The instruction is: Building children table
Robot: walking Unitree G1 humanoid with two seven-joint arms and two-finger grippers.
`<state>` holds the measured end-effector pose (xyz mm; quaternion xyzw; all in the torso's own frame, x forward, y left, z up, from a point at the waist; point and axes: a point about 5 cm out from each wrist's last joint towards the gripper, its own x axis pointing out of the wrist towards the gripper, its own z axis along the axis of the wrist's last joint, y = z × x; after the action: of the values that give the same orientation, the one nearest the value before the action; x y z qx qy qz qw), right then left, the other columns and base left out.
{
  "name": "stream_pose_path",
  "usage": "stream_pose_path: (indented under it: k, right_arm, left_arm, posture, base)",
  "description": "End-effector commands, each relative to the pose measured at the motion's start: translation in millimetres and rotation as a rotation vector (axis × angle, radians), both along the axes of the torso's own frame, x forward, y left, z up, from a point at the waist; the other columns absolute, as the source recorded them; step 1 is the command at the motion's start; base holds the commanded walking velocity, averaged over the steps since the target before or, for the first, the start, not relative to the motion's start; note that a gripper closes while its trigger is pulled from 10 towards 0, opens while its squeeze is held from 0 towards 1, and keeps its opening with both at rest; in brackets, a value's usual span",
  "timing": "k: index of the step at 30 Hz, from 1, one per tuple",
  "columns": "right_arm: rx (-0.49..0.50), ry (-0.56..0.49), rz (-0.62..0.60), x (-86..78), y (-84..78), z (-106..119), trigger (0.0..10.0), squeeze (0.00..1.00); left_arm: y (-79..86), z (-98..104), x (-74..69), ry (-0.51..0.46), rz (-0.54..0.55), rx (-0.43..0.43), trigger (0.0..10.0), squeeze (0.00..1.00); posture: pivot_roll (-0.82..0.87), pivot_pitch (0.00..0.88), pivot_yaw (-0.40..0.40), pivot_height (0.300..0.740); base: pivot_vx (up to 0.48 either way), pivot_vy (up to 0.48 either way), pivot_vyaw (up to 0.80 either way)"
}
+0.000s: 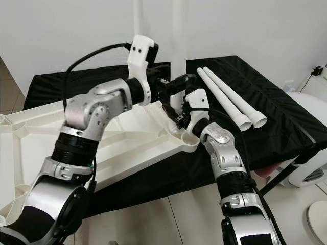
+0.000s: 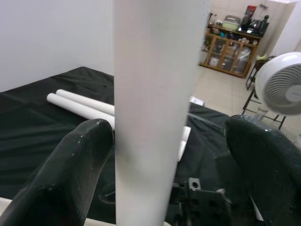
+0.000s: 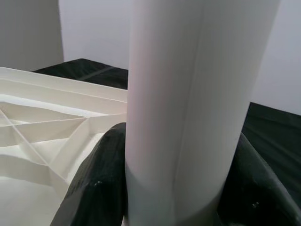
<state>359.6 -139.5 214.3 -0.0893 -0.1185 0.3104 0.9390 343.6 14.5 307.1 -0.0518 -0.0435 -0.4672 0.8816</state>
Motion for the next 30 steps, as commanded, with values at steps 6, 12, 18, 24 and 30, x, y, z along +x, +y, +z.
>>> stream_pose_path:
  k: [6,12,18,24,30]
  right_arm:
    - [0.0,-0.026,0.043,-1.3,9.1,9,10.0,0.0]
    - [-0.004,-0.017,0.068,-3.0,13.8,6,10.0,0.0]
    - [-0.01,-0.012,0.078,-3.8,15.8,4,10.0,0.0]
    - [-0.014,-0.011,0.079,-4.0,15.7,4,10.0,0.0]
    - [-0.019,-0.01,0.079,-4.8,15.0,3,10.0,0.0]
  left_arm:
    - [-2.7,-1,7.2,-0.003,0.073,0.01,10.0,0.0]
    - [-4.4,4,10.4,-0.004,0.099,-0.009,10.0,0.0]
    - [-5.1,8,13.1,0.005,0.109,-0.039,10.0,0.0]
    - [-4.3,13,13.5,0.002,0.104,-0.062,10.0,0.0]
    - [-3.9,15,11.8,0.002,0.081,-0.092,0.0,0.0]
  posture:
    - [-0.09,0.013,0.027,0.74]
    - [-0.09,0.02,0.025,0.74]
    - [-0.08,0.022,0.026,0.74]
    - [-0.09,0.021,0.027,0.74]
    - [-0.09,0.018,0.027,0.74]
  base:
    - [0.0,0.0,0.0]
    - [0.0,0.0,0.0]
    - [0.0,0.0,0.0]
    - [0.0,0.0,0.0]
    - [0.0,0.0,0.0]
